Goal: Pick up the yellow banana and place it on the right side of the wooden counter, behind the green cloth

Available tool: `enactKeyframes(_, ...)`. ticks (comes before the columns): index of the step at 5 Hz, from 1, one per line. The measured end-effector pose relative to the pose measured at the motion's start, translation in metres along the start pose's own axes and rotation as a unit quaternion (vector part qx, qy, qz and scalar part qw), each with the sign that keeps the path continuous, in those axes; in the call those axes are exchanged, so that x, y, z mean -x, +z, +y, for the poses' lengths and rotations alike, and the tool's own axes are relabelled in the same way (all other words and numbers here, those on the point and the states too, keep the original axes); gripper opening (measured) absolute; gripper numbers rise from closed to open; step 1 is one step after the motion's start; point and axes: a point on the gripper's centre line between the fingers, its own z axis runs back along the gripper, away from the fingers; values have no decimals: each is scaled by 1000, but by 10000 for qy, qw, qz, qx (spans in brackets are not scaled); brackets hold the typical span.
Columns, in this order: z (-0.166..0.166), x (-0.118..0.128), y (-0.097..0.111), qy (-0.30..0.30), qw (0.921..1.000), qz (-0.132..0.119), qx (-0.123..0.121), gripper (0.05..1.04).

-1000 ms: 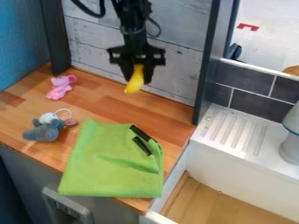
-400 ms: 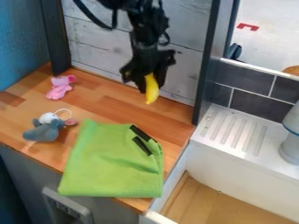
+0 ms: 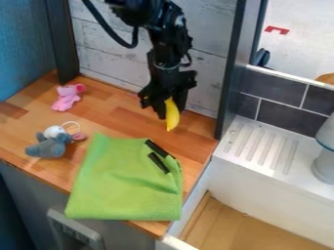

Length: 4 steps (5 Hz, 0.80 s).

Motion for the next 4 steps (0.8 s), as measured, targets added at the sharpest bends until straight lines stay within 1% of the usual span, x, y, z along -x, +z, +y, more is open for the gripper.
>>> enactKeyframes(1, 2, 11, -12, 62, 9997, 229, -98, 531)
enactKeyframes(2, -3, 19, -16, 230, 9988, 418, 131, 531)
enactKeyframes(3, 0, 25, -20, 392, 9975, 550, 196, 593)
enactKeyframes(4, 4, 26, -23, 260, 9982, 526, 134, 899)
